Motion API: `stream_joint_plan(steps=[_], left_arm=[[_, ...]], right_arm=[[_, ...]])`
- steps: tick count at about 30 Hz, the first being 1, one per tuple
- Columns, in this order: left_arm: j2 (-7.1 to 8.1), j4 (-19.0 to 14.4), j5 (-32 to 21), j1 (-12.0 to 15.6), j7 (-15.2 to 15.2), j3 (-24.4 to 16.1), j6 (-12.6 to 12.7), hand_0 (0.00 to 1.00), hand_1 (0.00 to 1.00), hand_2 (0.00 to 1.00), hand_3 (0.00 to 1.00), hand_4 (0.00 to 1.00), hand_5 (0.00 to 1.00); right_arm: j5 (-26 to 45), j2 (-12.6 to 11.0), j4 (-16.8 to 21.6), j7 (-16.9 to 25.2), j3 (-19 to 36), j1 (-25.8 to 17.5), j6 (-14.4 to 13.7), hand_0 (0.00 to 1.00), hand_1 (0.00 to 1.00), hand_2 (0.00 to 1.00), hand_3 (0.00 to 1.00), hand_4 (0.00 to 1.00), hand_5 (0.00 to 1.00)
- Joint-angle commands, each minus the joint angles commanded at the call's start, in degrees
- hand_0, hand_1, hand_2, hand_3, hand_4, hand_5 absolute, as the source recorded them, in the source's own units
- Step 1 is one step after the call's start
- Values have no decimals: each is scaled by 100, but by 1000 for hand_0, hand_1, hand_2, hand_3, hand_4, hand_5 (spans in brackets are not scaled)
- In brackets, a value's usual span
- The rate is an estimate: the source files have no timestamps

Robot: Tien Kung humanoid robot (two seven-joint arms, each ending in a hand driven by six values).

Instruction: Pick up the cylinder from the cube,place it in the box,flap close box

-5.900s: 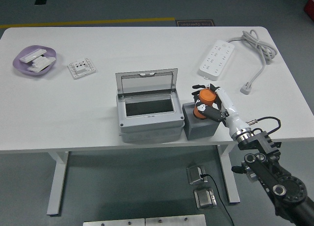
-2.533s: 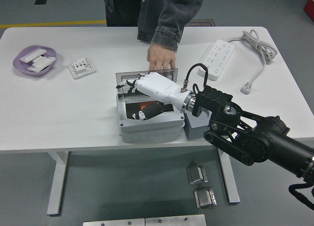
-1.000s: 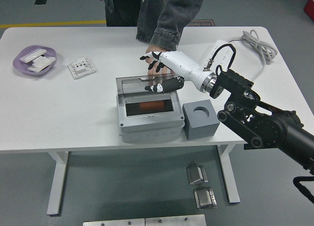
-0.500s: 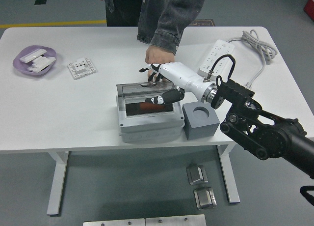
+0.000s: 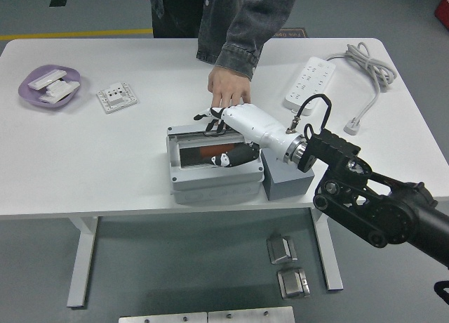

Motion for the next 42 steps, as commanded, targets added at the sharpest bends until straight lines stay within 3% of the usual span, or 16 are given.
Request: stream_joint_plan(steps=[2,3,19,24,35,39,42], left_arm=[[-2,0,4,5,3,-1,2,822,811,777,838,725,477],[-3,0,4,7,4,-1,2,822,811,777,838,725,477],[-18,0,66,29,22,-57,9,822,811,777,838,725,477],[-17,0,78,62,54,-77,30,822,811,777,838,725,477],[9,0,17,156,113,-34,62,822,811,777,838,725,477],[43,0,25,178,125,-40,68,822,811,777,838,725,477],[64,0,26,199,134,-39,72,822,811,777,838,725,477]], right_arm=[[-54,-12,64,-33,2,-46,6,416,499,631,825,851,384],[-78,-16,93,-47,7,-65,7,359,485,633,826,843,386],[-332,7,354,-221,431,-472,43,338,478,634,831,835,383],[-468,-22,602,-336,943,-720,149,336,478,637,831,830,384],[-598,-84,1635,-462,2259,-1681,330,328,467,636,832,806,368],[-242,-6,1842,-340,2782,-2085,293,332,466,637,831,805,369],[215,102,1775,-88,3166,-2395,187,332,466,637,831,805,369]])
